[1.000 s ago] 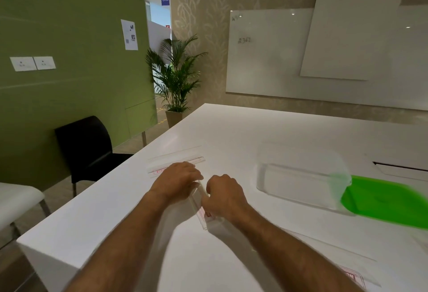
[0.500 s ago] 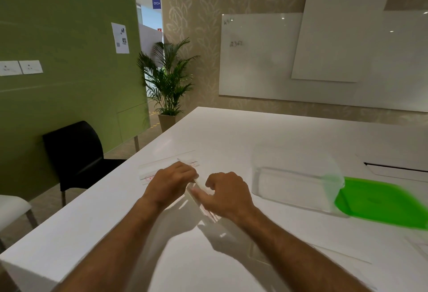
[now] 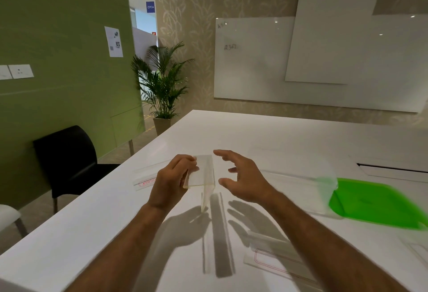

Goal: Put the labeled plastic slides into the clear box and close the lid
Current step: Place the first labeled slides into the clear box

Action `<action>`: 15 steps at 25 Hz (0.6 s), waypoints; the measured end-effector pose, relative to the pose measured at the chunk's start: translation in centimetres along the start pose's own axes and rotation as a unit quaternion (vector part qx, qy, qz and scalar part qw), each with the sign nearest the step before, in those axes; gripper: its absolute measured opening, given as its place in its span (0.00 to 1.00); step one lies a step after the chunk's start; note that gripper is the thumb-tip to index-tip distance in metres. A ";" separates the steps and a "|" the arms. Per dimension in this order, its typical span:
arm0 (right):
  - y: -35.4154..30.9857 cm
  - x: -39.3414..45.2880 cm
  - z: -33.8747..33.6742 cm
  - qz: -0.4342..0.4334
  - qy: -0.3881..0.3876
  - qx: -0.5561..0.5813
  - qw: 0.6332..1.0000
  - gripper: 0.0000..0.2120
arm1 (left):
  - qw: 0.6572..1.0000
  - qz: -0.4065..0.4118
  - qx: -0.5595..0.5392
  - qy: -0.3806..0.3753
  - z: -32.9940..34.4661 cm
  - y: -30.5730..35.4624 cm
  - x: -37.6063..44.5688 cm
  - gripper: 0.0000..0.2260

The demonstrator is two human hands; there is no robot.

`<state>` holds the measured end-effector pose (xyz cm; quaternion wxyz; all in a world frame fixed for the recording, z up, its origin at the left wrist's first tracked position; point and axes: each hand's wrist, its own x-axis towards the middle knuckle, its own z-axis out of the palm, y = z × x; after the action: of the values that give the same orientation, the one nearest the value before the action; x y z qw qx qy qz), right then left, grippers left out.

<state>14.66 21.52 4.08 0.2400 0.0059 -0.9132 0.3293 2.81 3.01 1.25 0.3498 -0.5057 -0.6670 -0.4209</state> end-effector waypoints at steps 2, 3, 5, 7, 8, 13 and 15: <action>0.4 0.1 -0.1 -0.071 -0.021 -0.122 0.990 0.38 | 0.997 -0.028 -0.077 0.006 0.3 1.5 0.3 0.08; 0.5 0.2 -0.2 -0.104 -0.021 -0.171 0.980 0.40 | 0.991 -0.063 -0.117 0.001 0.6 2.0 0.6 0.09; 0.6 0.3 -0.4 -0.161 -0.001 -0.239 0.958 0.39 | 0.983 -0.103 -0.116 -0.097 0.9 2.3 1.9 0.07; 0.6 0.3 -1.0 -0.200 0.031 -0.266 0.943 0.35 | 0.942 -0.197 -0.153 -0.222 1.2 1.5 3.6 0.16; 0.7 0.3 -1.3 -0.213 0.043 -0.269 0.938 0.34 | 0.924 -0.252 -0.175 -0.227 1.4 1.7 3.9 0.14; 1.1 0.5 -3.6 -0.238 0.057 -0.311 0.918 0.32 | 0.923 -0.229 -0.308 -0.014 2.0 5.6 2.9 0.11; 1.5 0.5 -4.8 -0.234 0.053 -0.327 0.914 0.31 | 0.922 -0.177 -0.342 0.029 2.4 6.2 2.9 0.13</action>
<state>15.99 25.62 6.62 0.3467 0.1231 -0.9283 -0.0533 8.00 7.12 4.22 0.0945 -0.4556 -0.5504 -0.6932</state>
